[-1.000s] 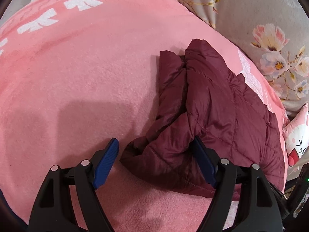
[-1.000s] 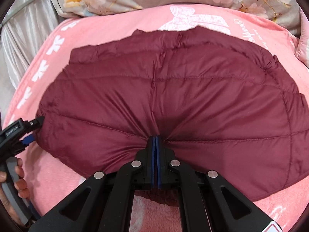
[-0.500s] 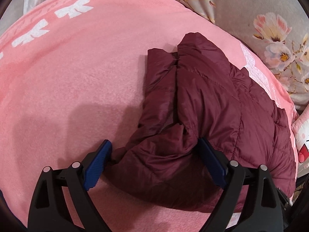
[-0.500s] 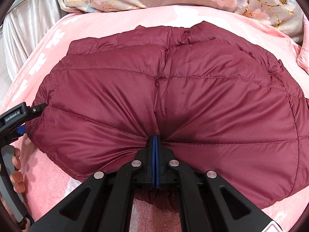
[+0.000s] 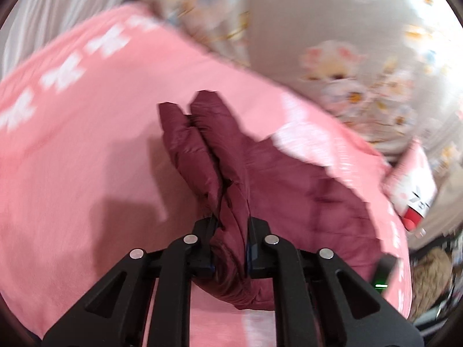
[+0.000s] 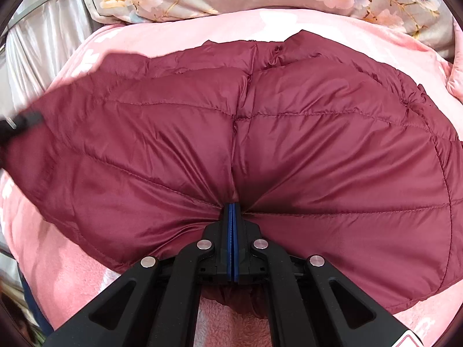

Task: Fold large clothes

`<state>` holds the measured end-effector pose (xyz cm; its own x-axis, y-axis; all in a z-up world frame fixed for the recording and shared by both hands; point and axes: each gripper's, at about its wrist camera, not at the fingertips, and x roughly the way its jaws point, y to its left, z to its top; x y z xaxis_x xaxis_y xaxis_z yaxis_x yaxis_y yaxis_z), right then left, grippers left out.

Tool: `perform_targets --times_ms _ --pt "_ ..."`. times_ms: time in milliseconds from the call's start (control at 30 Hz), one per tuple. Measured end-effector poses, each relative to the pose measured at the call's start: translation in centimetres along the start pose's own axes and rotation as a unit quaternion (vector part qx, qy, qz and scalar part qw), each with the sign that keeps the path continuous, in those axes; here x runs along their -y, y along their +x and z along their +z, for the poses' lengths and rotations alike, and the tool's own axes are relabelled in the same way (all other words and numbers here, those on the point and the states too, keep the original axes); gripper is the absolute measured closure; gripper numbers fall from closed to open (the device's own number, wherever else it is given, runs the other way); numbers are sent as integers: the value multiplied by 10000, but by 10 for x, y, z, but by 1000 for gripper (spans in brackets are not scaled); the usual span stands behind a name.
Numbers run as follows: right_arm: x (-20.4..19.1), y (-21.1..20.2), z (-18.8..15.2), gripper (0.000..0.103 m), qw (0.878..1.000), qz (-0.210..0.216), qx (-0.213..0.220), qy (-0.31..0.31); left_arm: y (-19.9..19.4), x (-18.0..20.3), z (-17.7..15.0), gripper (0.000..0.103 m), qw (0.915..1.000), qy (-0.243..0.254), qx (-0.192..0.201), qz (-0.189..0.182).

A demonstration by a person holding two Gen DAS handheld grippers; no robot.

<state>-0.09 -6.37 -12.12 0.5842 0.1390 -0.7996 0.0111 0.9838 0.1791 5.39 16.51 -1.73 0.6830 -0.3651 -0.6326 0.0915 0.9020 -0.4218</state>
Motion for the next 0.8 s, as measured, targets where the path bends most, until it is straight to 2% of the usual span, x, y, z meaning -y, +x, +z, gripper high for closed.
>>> perform_targets --times_ms 167,300,400,533,633,733,800 --pt "16 -18 -1 103 9982 398 89 431 -17 68 10 92 9960 727 215 -463" --pt "28 -54 -12 103 9960 630 416 484 -20 120 8 92 9888 1280 270 -713" --pt "34 -60 -26 103 9953 713 344 557 -18 158 2 92 9820 1633 224 -924" --pt "44 -43 -39 103 9929 846 135 821 -9 199 -8 92 9739 1973 101 -1120" --pt "54 -37 -43 103 9883 1103 103 1049 4 225 -20 92 9677 2227 -64 -1180" --pt "66 -44 -48 103 9822 1352 174 1291 20 251 -33 92 9610 2475 -255 -1207" --pt "75 -58 -56 103 9821 1328 295 1301 33 266 -44 92 9557 2645 -411 -1225"
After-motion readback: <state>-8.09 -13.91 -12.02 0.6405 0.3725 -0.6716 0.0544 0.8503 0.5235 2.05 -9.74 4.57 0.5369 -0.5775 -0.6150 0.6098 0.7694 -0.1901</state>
